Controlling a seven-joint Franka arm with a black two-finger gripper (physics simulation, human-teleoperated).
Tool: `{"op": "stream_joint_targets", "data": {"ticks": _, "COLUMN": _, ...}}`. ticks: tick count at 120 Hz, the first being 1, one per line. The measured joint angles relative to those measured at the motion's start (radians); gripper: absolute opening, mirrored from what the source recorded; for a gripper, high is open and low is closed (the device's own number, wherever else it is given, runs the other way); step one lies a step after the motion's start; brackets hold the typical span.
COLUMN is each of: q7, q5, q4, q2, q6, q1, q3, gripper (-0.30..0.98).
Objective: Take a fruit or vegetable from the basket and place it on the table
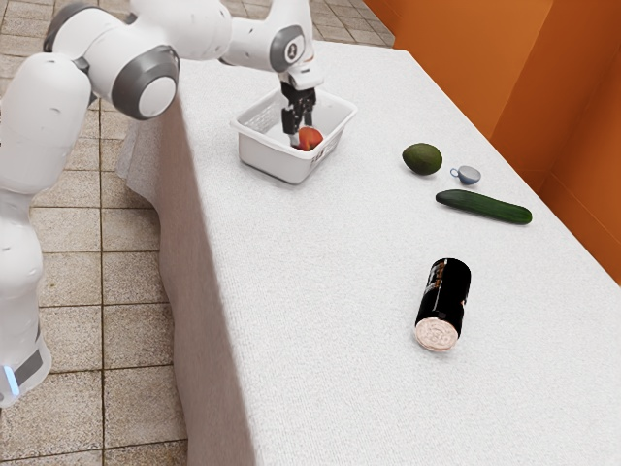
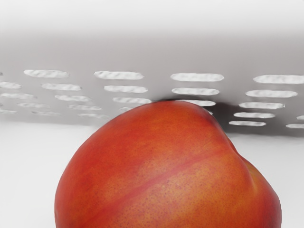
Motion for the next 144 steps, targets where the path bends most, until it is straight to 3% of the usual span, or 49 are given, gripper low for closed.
{"op": "stream_joint_targets", "data": {"ticks": 144, "q7": 0.005, "q5": -0.046, "q4": 0.114, "q2": 0.121, "q6": 0.015, "q1": 0.085, "q3": -0.085, "gripper": 0.68}}
